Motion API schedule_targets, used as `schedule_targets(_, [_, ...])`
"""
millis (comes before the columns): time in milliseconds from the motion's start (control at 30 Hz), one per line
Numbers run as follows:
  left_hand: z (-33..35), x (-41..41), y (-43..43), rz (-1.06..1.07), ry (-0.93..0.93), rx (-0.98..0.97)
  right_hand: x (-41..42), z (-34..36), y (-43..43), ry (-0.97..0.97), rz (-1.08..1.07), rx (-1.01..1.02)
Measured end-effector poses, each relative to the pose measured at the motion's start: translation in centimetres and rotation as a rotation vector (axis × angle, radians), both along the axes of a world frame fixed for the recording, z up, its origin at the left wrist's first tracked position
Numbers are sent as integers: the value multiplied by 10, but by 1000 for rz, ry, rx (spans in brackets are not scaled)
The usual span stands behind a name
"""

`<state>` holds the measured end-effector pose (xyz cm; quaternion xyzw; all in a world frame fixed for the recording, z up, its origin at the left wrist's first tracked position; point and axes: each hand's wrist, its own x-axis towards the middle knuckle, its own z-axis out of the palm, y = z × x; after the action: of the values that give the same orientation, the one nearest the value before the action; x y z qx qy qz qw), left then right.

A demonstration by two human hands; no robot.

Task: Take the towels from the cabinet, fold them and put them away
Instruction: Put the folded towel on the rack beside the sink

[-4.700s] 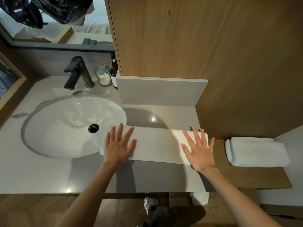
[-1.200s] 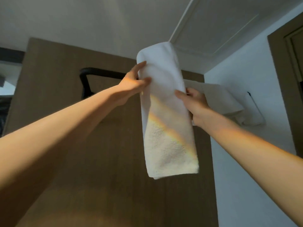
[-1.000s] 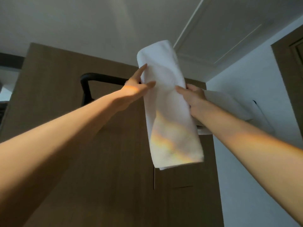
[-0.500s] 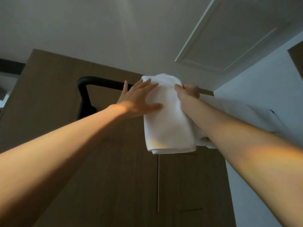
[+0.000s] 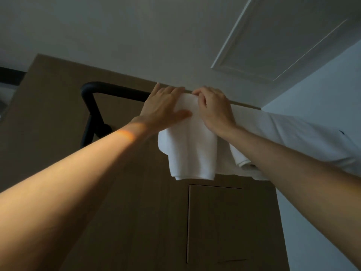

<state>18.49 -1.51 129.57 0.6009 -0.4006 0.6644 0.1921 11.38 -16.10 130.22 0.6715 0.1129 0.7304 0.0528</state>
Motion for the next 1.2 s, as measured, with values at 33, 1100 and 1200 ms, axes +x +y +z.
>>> schedule_targets(33, [-5,3,-1,-34,-21,-26,2,-1,1,15,-21,-15])
schedule_targets(1100, [-115,22,11,-921,737,85,-16,-50,-1,431,62,-33])
schedule_targets(1200, [-119,15,9,-965,762,87,-37,-77,9,523,32,-61])
